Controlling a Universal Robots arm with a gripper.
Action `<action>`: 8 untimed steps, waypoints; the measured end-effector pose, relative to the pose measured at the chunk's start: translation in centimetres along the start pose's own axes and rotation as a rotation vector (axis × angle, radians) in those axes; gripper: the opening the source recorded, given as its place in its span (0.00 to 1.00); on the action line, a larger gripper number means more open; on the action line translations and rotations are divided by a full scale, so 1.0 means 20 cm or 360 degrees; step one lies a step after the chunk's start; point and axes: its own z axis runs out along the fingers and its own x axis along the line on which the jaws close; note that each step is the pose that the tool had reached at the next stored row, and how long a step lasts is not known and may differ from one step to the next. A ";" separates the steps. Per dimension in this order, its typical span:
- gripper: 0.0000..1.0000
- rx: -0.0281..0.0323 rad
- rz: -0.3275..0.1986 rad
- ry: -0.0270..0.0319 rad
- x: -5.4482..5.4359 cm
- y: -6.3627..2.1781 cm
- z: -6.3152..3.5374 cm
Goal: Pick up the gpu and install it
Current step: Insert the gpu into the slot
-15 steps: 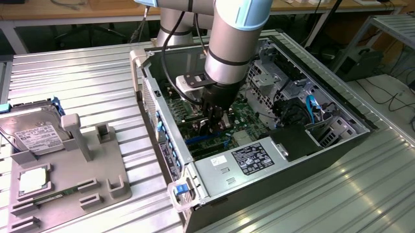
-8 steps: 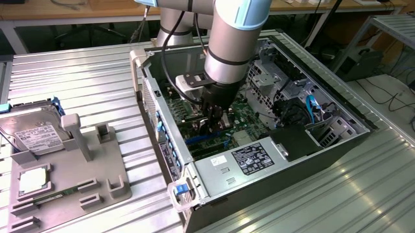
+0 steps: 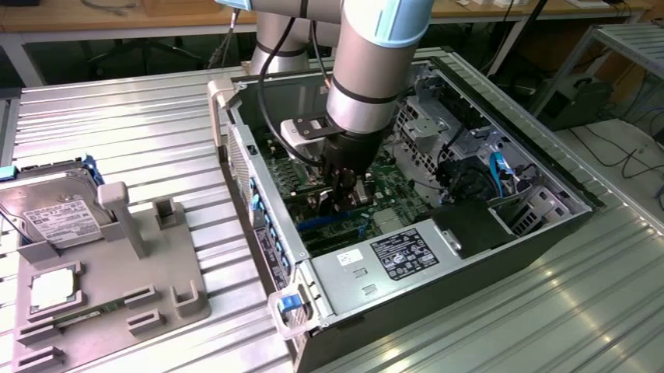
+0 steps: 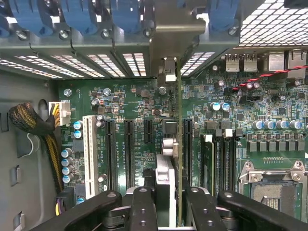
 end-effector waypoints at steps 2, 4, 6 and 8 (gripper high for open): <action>0.29 0.00000 0.0000 0.00001 0.00 0.000 0.000; 0.29 -0.00001 0.0000 0.00002 0.00 0.000 0.000; 0.29 0.00000 0.0000 0.00000 0.00 0.004 0.002; 0.29 0.00000 0.0000 -0.00001 0.00 0.007 0.004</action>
